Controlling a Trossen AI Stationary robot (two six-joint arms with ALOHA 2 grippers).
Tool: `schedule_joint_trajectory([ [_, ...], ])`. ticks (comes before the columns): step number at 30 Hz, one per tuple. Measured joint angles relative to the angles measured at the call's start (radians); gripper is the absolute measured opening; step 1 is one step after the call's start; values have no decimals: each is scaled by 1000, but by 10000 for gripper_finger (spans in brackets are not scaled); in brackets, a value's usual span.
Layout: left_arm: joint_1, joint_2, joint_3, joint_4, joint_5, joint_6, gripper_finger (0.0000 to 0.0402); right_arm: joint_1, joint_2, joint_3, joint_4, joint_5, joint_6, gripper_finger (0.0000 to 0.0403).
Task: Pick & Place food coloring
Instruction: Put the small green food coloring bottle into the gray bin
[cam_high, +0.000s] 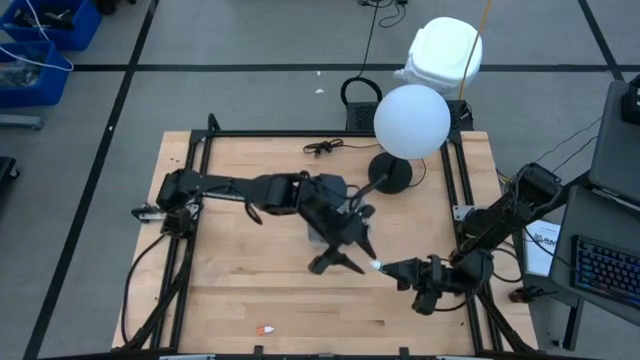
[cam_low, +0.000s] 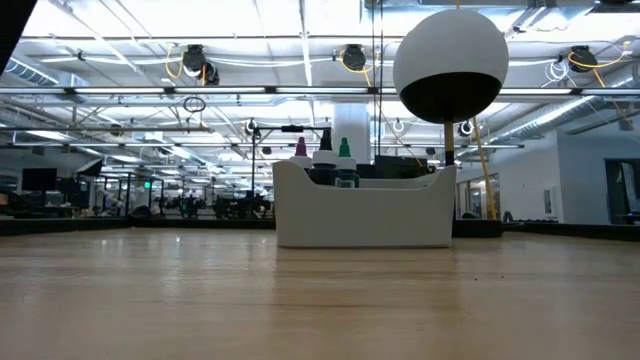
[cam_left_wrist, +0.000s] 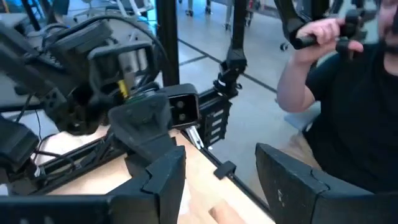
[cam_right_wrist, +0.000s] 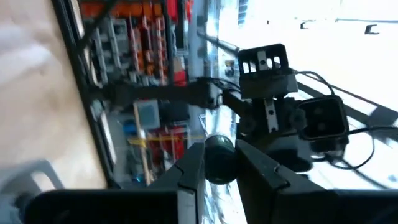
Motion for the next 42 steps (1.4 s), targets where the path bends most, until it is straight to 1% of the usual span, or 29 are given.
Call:
schedule_joint_trajectory([
  [4,8,-1,0,16,-23,-58,195,1,0,37,2,33,-90,61],
  [11,3,-1,0,-19,-41,-48,196,-2,-1,43,35,30,-147,61],
  [13,-5,-1,0,-41,-68,-32,196,-2,0,43,32,16,-162,60],
  [15,-14,7,0,-43,-105,-17,196,-2,0,43,33,-23,-183,60],
  [17,-22,10,0,-50,-120,-14,196,-2,0,43,32,-48,-198,60],
  [28,-30,21,0,-38,-270,-1,196,-6,0,43,47,-51,-242,60],
  [33,-30,24,0,-17,-270,-31,196,-32,0,43,47,-54,-252,60],
  [37,-30,24,0,-4,-272,-41,196,-56,0,43,47,-77,-254,61],
  [42,-33,24,0,-3,-274,-43,195,-66,0,43,47,-78,-261,61],
])
